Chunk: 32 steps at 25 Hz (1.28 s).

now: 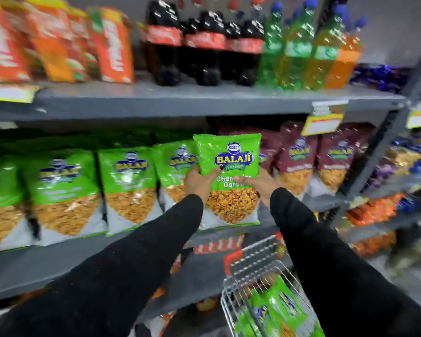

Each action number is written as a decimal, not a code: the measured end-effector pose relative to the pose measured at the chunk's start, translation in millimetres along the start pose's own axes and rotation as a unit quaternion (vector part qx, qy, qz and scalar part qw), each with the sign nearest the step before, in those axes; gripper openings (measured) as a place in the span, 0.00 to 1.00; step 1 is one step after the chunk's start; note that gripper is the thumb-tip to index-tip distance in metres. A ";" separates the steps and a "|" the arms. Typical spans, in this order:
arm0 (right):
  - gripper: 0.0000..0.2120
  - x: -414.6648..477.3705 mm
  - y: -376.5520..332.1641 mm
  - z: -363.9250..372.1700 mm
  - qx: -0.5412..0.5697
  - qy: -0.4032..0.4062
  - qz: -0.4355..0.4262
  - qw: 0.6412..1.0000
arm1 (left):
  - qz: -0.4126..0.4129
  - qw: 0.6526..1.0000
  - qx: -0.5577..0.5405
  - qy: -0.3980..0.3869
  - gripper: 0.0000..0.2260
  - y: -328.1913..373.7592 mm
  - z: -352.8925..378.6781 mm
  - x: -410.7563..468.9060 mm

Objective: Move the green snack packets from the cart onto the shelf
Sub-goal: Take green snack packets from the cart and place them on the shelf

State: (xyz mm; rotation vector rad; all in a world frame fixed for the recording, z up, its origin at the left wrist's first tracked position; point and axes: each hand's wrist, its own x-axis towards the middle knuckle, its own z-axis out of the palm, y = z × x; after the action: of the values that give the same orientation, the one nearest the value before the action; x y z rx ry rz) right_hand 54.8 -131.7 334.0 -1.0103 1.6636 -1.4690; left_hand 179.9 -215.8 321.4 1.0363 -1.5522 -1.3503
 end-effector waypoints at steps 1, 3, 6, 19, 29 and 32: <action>0.20 7.2 -11.4 32.4 0.007 -0.001 -0.016 1.000 | 0.017 1.000 0.007 0.017 0.19 6.9 -33.7 7.3; 0.21 18.6 -25.2 96.8 0.019 -0.013 -0.041 0.999 | 0.036 0.998 0.015 0.056 0.16 15.1 -98.9 16.5; 0.23 23.4 -36.3 201.2 0.040 -0.066 -0.047 0.996 | 0.029 0.991 0.036 0.128 0.18 14.3 -198.0 18.2; 0.45 13.3 5.5 447.7 0.015 -0.094 0.072 0.993 | -0.117 0.948 -0.042 0.292 0.34 -83.0 -390.0 31.9; 0.27 19.4 -7.7 384.9 -0.096 0.017 -0.056 0.994 | -0.014 0.864 0.188 0.467 0.31 -76.5 -340.7 26.9; 0.18 19.3 -8.5 293.9 -0.102 0.089 -0.082 0.987 | 0.107 0.889 0.181 0.407 0.28 -67.3 -263.6 21.8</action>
State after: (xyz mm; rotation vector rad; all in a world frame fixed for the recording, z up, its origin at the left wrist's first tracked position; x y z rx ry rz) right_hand 305.8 -283.5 306.2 -1.1792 1.9278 -1.5563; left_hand 425.4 -327.9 281.1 1.3722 -1.2150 -0.3567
